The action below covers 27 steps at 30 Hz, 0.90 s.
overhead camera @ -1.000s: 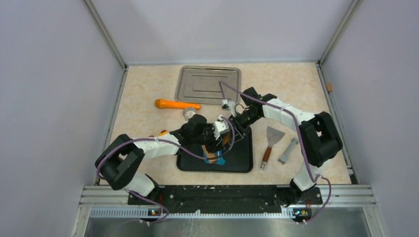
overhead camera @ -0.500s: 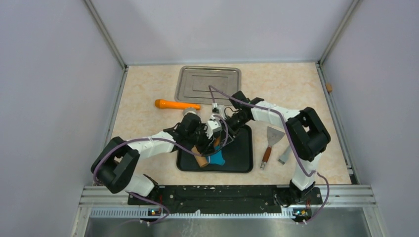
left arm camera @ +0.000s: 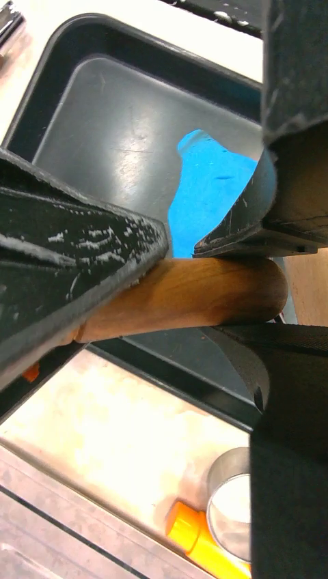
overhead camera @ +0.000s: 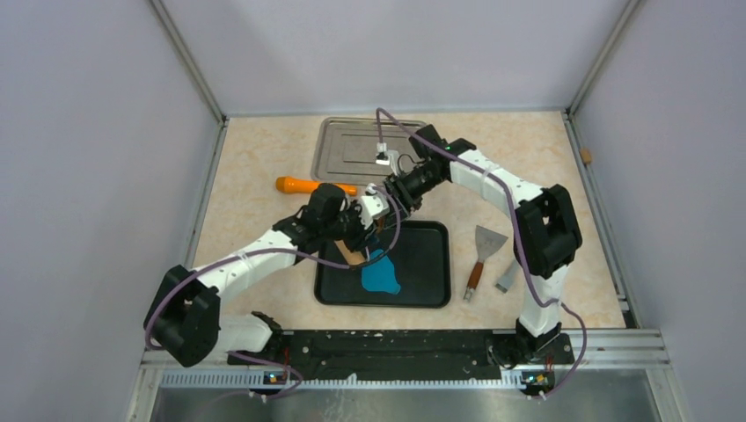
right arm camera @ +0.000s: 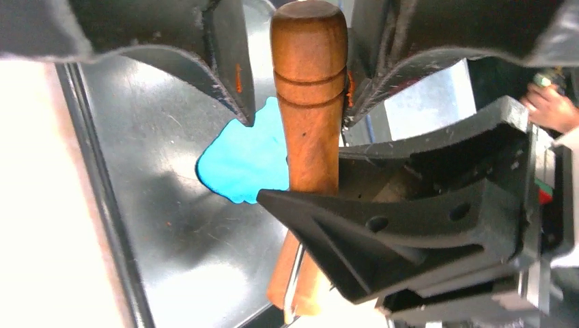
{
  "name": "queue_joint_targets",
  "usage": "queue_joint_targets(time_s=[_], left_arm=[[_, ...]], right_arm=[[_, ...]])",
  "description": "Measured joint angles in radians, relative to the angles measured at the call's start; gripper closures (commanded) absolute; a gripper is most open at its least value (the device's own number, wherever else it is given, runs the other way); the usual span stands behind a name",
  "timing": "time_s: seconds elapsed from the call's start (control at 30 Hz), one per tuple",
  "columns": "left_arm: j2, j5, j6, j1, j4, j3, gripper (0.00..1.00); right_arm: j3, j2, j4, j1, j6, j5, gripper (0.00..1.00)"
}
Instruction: Roll out the dumpling wrappers from the dough
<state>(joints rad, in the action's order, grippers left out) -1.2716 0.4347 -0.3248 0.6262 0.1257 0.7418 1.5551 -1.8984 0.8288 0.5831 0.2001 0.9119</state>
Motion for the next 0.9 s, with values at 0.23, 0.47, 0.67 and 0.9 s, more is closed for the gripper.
queue_joint_targets(time_s=[0.23, 0.47, 0.67, 0.9], left_arm=[[-0.128, -0.002, 0.012, 0.012, -0.017, 0.075, 1.0], [-0.168, -0.005, 0.039, 0.025, -0.019, 0.105, 1.0], [-0.206, -0.006, 0.079, 0.039, -0.038, 0.134, 1.0], [-0.244, -0.022, 0.092, 0.055, -0.044, 0.165, 1.0]], right_arm=[[0.044, -0.042, -0.032, -0.066, -0.112, -0.016, 0.45], [-0.002, -0.05, -0.084, -0.077, -0.178, -0.015, 0.42], [-0.037, -0.05, -0.086, -0.096, -0.183, 0.001, 0.45], [-0.039, -0.049, -0.08, -0.104, -0.185, 0.021, 0.51]])
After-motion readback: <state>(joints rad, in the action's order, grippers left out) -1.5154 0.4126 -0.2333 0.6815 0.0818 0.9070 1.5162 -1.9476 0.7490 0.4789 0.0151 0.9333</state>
